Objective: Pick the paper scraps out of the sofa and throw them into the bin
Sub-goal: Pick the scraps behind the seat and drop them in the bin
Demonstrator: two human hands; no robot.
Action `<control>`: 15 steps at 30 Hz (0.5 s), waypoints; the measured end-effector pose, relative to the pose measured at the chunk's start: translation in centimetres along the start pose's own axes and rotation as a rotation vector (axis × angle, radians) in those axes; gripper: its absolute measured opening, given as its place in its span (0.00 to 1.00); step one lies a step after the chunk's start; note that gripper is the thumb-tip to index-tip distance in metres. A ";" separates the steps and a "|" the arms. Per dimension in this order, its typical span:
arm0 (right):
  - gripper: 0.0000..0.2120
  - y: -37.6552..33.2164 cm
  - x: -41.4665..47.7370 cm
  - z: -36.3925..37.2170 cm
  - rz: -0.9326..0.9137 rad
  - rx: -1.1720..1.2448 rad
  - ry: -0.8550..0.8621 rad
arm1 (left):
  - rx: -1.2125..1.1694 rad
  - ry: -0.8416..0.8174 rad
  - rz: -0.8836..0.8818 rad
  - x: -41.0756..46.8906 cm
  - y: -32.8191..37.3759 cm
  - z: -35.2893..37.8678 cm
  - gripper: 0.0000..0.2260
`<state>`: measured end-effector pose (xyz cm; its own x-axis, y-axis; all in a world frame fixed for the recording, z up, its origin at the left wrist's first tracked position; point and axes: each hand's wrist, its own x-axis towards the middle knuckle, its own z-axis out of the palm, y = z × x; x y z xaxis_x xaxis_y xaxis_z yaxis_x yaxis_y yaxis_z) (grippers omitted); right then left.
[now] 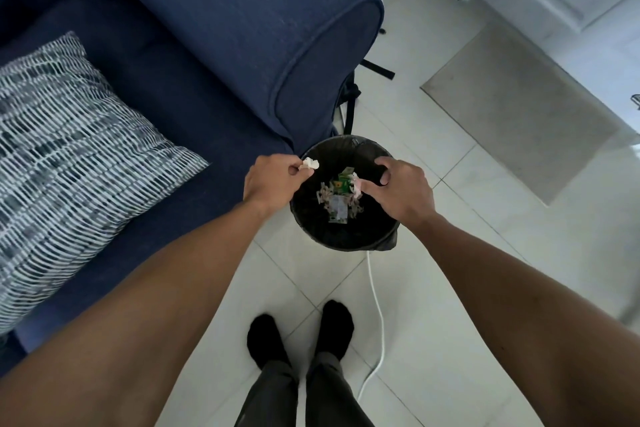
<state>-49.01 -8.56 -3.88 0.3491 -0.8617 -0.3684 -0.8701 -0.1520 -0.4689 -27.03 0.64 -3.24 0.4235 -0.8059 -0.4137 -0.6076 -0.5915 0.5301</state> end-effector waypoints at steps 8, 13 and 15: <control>0.31 -0.5 0.0 -0.9 -0.003 -0.011 0.001 | 0.012 -0.057 0.009 0.1 0.1 -0.8 0.14; 0.31 -1.1 -0.2 -1.5 -0.005 -0.016 0.005 | 0.024 -0.137 0.029 -0.6 0.6 -1.8 0.31; 0.32 -1.3 -0.2 -1.7 -0.011 -0.017 0.006 | 0.033 -0.132 0.098 -1.0 0.8 -2.1 0.29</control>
<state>-48.55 -9.01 -1.80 0.3562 -0.8629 -0.3585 -0.8722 -0.1694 -0.4588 -26.51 0.86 -0.82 0.2702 -0.8478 -0.4563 -0.6646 -0.5071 0.5488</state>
